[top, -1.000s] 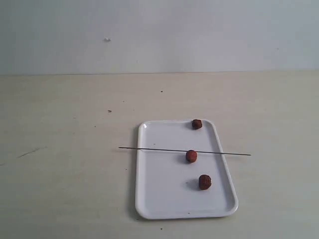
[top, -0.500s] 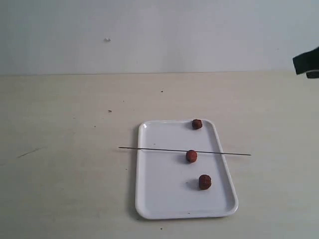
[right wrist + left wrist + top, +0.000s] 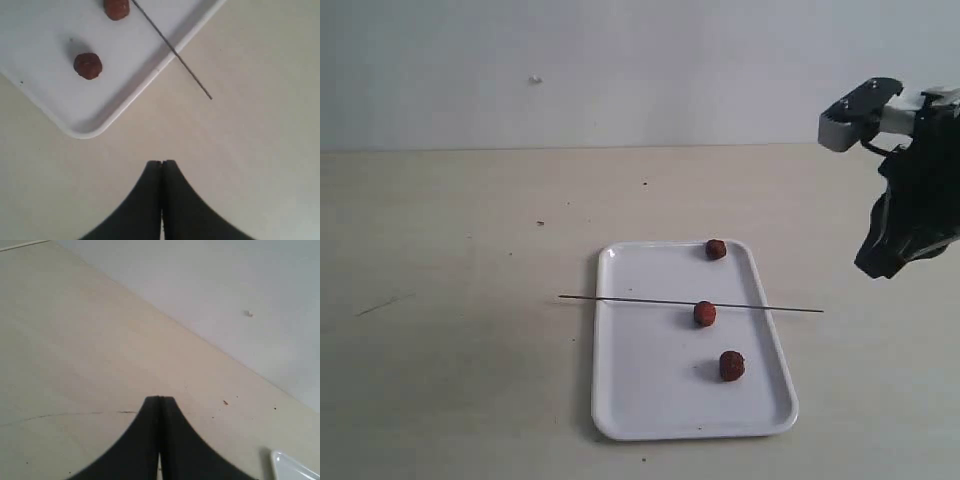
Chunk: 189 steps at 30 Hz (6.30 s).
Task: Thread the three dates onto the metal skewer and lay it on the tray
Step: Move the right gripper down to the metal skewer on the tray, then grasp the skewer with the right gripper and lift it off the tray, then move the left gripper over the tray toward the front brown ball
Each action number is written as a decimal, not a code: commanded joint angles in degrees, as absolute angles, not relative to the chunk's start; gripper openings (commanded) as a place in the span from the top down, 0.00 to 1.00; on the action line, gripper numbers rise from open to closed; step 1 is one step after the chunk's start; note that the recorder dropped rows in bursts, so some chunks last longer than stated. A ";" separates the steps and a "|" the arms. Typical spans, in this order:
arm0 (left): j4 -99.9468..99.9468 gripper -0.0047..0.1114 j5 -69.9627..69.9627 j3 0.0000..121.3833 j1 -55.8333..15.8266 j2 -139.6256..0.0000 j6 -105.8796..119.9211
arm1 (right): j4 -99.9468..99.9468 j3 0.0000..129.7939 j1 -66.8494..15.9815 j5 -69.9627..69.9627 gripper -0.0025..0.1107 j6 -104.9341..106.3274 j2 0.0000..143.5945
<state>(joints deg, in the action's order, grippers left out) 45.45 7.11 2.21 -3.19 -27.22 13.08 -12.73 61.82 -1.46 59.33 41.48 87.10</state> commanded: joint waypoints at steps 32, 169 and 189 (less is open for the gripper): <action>45.15 0.96 6.11 2.65 -8.18 -27.35 12.87 | -9.31 77.31 -14.68 58.49 0.98 63.22 110.94; 14.99 0.69 -49.50 79.92 -50.08 -106.47 60.43 | -8.05 45.48 -8.20 68.50 0.98 13.54 54.74; 3.14 0.57 -35.98 83.27 -53.83 -113.31 39.83 | -6.54 45.48 -8.20 69.00 0.98 14.93 54.74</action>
<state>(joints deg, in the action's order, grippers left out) 8.37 -36.36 82.78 -53.17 -113.53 43.22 -6.79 45.63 -8.51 69.19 14.37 55.12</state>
